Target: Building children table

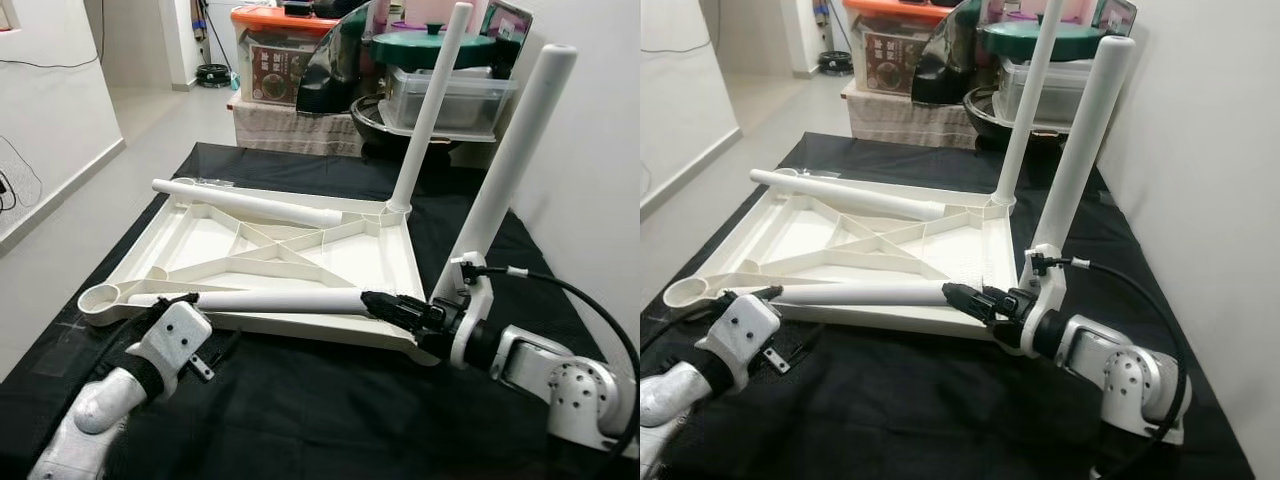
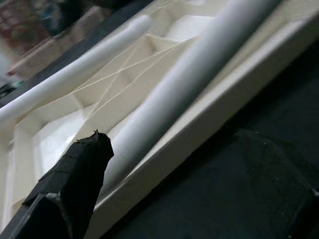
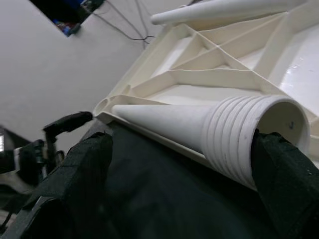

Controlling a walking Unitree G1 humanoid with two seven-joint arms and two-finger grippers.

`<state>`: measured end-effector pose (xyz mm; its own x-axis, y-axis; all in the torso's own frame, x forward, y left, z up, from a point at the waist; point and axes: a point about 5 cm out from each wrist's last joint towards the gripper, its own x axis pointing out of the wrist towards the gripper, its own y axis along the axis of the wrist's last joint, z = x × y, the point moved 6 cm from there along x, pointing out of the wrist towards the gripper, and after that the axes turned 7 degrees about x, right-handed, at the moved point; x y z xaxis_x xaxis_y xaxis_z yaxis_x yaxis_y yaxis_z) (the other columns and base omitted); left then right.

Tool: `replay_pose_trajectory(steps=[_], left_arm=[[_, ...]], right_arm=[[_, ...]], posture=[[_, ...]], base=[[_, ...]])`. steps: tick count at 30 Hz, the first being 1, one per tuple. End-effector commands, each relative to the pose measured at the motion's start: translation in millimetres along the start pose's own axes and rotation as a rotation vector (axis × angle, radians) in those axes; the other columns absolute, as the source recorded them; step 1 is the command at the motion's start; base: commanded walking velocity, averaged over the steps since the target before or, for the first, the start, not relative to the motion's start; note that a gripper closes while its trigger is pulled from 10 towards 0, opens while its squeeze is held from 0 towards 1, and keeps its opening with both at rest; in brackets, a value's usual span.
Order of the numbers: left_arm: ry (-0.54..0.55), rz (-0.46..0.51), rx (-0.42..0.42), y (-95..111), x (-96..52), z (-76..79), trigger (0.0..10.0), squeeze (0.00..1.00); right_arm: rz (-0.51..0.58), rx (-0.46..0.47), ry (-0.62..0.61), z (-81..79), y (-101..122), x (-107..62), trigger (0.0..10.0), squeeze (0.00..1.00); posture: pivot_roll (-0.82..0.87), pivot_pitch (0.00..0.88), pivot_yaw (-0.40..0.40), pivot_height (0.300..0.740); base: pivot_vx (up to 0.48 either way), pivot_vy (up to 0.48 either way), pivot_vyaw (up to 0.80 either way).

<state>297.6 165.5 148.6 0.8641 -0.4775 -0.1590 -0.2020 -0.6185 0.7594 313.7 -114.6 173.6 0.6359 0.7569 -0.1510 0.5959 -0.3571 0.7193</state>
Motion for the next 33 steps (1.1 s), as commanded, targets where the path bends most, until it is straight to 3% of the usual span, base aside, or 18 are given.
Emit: replay_pose_trajectory(steps=[1, 5, 6, 13, 17, 24, 26, 28, 33], left_arm=[[-0.048, 0.006, 0.021, -1.2, -0.7, -1.3, 10.0, 0.00], [-0.079, -0.004, 0.108, -3.6, 2.1, -21.4, 10.0, 0.00], [-0.079, -0.004, 0.108, -3.6, 2.1, -21.4, 10.0, 0.00], [0.001, -0.008, 0.240, -0.6, 9.8, -59.6, 10.0, 0.00], [-0.008, -0.010, 0.252, -4.9, 15.4, -62.4, 10.0, 0.00], [-0.060, -0.040, 0.230, -22.0, 28.6, -57.6, 10.0, 0.00], [-0.092, -0.044, 0.211, -26.5, 32.6, -52.1, 10.0, 0.00], [-0.185, -0.039, 0.195, -32.5, 40.5, -34.5, 10.0, 0.00], [-0.258, -0.009, 0.208, -27.5, 46.7, -21.4, 10.0, 0.00]], right_arm=[[-0.044, -0.015, 0.123, -23.7, -3.4, 13.0, 10.0, 0.00], [-0.059, -0.079, 0.207, -45.8, 0.7, 19.7, 10.0, 0.00], [-0.059, -0.079, 0.207, -45.8, 0.7, 19.7, 10.0, 0.00], [-0.081, -0.146, 0.305, -66.6, -0.2, 16.4, 10.0, 0.00], [-0.087, -0.155, 0.310, -67.8, -1.0, 16.9, 10.0, 0.00], [-0.091, -0.167, 0.320, -71.3, -1.0, 18.7, 10.0, 0.00], [-0.089, -0.171, 0.325, -72.6, -0.1, 18.9, 10.0, 0.00], [-0.090, -0.182, 0.336, -76.1, 1.2, 19.7, 10.0, 0.00], [-0.094, -0.197, 0.343, -78.6, 2.2, 20.2, 10.0, 0.00]], posture=[[-0.02, 0.000, -0.073, 0.740], [-0.02, 0.000, -0.064, 0.740], [-0.02, 0.000, -0.064, 0.740], [-0.02, 0.000, -0.055, 0.740], [-0.02, 0.000, -0.053, 0.740], [-0.03, 0.000, -0.045, 0.740], [-0.03, 0.000, -0.045, 0.740], [-0.05, 0.000, -0.036, 0.740], [-0.05, 0.000, -0.033, 0.740]], base=[[0.000, 0.000, 0.00], [0.000, 0.000, 0.00], [0.000, 0.000, 0.00], [0.000, 0.000, 0.00], [0.000, 0.000, 0.00], [0.000, 0.000, 0.00], [0.000, 0.000, 0.00], [0.000, 0.000, 0.00], [0.000, 0.000, 0.00]])
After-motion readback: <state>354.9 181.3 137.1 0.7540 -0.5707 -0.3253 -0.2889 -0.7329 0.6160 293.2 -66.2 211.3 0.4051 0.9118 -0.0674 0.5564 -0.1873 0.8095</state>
